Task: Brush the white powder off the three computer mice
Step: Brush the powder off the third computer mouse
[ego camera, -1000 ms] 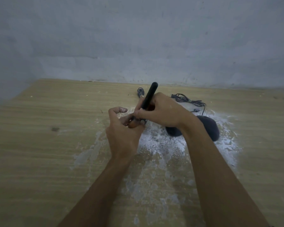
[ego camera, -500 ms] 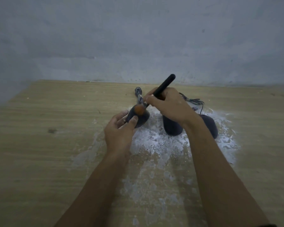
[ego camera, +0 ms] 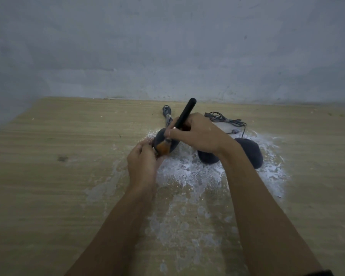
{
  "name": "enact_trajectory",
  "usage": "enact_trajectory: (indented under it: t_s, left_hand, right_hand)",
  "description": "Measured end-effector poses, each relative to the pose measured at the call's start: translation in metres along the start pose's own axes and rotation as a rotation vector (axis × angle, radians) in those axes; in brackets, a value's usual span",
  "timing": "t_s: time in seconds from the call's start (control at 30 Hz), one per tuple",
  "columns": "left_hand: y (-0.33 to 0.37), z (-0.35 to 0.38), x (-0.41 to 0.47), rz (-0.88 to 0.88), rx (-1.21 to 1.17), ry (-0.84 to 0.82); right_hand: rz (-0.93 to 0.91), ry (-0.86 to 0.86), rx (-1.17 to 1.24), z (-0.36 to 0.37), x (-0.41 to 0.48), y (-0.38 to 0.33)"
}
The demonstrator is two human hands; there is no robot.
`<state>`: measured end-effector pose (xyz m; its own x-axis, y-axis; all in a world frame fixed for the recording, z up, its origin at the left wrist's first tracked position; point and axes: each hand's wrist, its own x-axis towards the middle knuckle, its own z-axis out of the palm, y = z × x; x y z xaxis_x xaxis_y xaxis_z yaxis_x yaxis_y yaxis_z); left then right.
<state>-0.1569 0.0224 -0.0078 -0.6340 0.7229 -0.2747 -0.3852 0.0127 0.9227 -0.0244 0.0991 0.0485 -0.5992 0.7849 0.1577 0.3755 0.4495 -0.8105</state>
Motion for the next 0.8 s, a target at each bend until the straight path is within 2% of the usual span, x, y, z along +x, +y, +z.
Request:
enact_trajectory:
  t_s: [0.07,0.1,0.23,0.43,0.53,0.67,0.8]
  left_hand:
    - [0.0,0.0,-0.001,-0.001,-0.004,-0.012]
    - [0.0,-0.001,-0.001,0.002,0.003,-0.018]
    - [-0.003,-0.002,-0.005,0.044,0.062,-0.057]
    - [-0.006,-0.006,-0.009,0.089,0.23,-0.097]
    - [-0.009,-0.01,-0.012,0.199,0.392,-0.133]
    - [-0.01,-0.014,-0.019,0.326,0.518,-0.188]
    - [-0.011,-0.018,-0.022,0.433,0.624,-0.225]
  right_hand:
    - [-0.028,0.137,0.024,0.0,0.002,0.001]
    - [-0.028,0.152,0.005,0.0,0.002,0.0]
    - [-0.023,-0.015,-0.034,0.002,-0.005,-0.004]
    - [0.034,0.407,0.162,-0.014,-0.01,0.0]
    - [0.061,0.597,0.239,-0.031,-0.017,0.009]
    - [0.113,0.684,0.27,-0.04,-0.022,0.015]
    - [0.13,0.662,0.28,-0.038,-0.022,0.018]
